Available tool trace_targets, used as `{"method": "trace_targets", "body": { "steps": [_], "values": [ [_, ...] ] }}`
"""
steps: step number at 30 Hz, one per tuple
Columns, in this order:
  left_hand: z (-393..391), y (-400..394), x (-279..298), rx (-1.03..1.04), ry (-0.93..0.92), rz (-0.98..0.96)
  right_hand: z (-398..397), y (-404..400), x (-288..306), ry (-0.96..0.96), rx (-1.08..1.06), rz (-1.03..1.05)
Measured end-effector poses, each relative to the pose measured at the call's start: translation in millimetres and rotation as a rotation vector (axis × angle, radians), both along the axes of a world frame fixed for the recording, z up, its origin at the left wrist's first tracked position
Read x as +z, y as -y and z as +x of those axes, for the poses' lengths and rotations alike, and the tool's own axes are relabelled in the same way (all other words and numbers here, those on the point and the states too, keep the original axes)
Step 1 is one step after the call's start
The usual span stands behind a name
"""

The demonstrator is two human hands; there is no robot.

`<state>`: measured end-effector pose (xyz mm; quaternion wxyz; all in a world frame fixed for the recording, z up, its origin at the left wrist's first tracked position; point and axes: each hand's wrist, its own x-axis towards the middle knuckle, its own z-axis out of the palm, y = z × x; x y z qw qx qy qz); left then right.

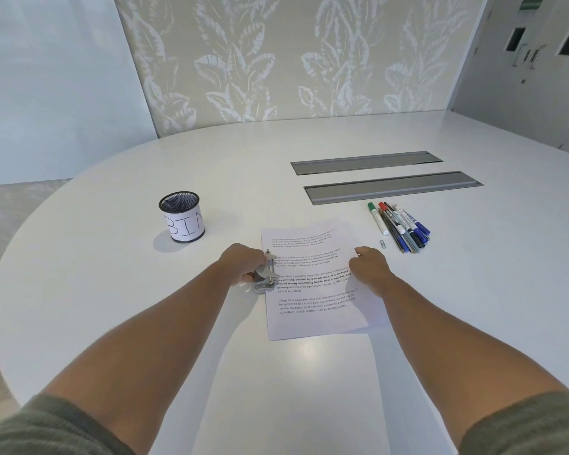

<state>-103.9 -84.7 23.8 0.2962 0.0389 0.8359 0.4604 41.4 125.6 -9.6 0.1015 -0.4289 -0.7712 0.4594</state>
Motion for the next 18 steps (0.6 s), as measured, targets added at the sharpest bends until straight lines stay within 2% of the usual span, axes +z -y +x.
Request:
{"method": "trace_targets", "body": {
  "steps": [9,18],
  "values": [
    [-1,11,2,0.004,0.033,0.034,5,0,2,0.030,-0.063,0.078],
    [-1,18,4,-0.018,0.079,0.053,4,-2,1,0.037,-0.022,0.063]
  ]
}}
